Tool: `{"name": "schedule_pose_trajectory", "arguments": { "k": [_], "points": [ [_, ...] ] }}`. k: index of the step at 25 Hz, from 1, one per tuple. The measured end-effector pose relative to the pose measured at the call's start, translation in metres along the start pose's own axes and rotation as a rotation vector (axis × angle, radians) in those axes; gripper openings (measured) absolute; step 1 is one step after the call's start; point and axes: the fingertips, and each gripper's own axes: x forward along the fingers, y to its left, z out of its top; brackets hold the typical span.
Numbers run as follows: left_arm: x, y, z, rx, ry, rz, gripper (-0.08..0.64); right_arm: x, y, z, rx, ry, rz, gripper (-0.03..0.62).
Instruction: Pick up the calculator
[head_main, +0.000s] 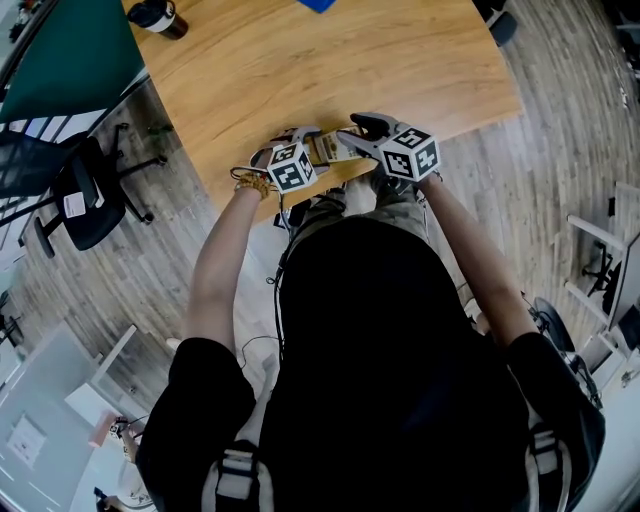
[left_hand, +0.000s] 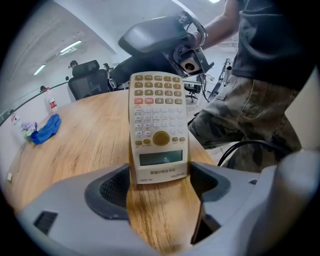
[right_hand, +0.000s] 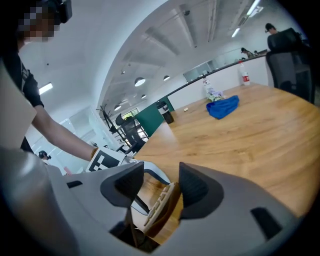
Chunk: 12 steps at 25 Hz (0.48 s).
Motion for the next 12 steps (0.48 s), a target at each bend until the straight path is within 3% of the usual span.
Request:
{"name": "schedule_pose_trajectory", "arguments": {
  "k": [7, 9, 12],
  "points": [
    [-0.001, -0.001, 0.006, 0.010, -0.018, 0.012, 0.377, -0.002, 0.006, 0.013, 0.026, -0.047, -0.001, 0.176],
    [0.000, 0.003, 0.008, -0.010, -0.028, 0.025, 0.377, -0.001, 0.010, 0.018, 0.038, -0.063, 0.033, 0.168],
    [0.003, 0.011, 0.010, -0.064, -0.043, 0.041, 0.377, 0.001, 0.022, 0.027, 0.099, -0.086, 0.117, 0.105]
  ]
}}
